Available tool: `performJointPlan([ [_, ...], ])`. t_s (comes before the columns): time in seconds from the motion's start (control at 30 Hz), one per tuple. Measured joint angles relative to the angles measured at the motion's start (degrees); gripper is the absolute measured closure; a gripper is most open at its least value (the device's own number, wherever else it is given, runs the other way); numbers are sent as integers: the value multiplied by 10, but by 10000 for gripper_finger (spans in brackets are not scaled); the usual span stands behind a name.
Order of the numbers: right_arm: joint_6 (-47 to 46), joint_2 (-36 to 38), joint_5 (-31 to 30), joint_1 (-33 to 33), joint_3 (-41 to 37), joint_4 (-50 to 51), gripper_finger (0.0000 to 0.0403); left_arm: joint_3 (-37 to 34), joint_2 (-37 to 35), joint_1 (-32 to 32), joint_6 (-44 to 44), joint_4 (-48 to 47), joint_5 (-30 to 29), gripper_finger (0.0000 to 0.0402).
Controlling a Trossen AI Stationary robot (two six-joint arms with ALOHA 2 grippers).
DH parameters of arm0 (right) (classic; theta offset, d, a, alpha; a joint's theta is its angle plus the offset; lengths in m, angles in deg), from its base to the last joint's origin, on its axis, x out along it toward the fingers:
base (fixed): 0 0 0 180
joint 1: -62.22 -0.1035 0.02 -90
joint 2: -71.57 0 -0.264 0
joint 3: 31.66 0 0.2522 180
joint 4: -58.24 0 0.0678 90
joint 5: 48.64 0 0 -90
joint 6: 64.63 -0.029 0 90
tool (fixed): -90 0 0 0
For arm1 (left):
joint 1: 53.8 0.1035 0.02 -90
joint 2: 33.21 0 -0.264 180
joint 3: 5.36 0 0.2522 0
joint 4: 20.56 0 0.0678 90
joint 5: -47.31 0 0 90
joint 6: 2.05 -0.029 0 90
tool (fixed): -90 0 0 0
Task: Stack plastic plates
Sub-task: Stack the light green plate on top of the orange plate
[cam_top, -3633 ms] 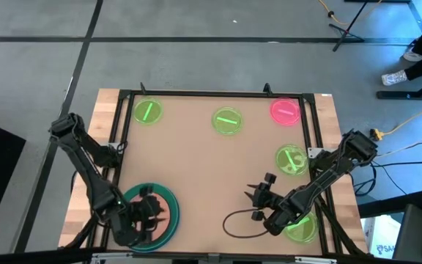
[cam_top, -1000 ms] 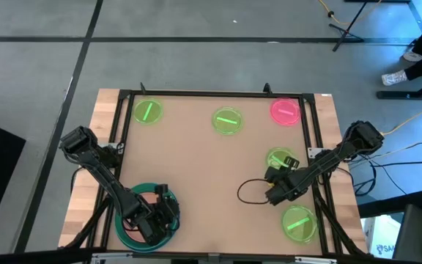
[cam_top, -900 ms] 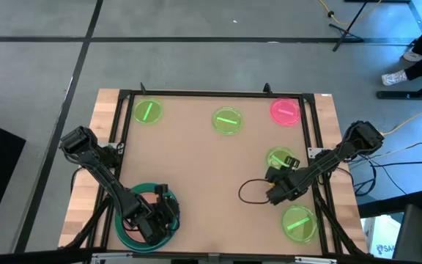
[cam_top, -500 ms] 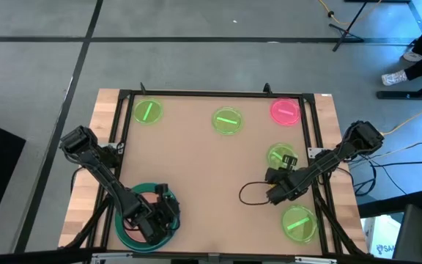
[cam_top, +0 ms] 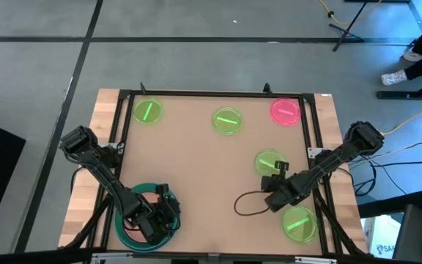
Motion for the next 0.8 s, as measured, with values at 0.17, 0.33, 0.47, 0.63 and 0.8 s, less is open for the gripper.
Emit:
performJointPlan([
  [0.17,44,0,-4,-23,29,-37,402,0,0,0,0,0,0,279],
  [0.33,116,-1,3,-32,29,-149,402,0,0,4,-18,11,-3,279],
  [0.47,130,-17,11,-31,29,-232,400,0,0,8,-60,53,-4,279],
  [0.63,135,-40,8,-29,28,-342,391,0,0,15,-143,108,1,279],
  [0.8,135,-42,9,-26,28,-388,341,0,0,39,-215,155,31,274],
])
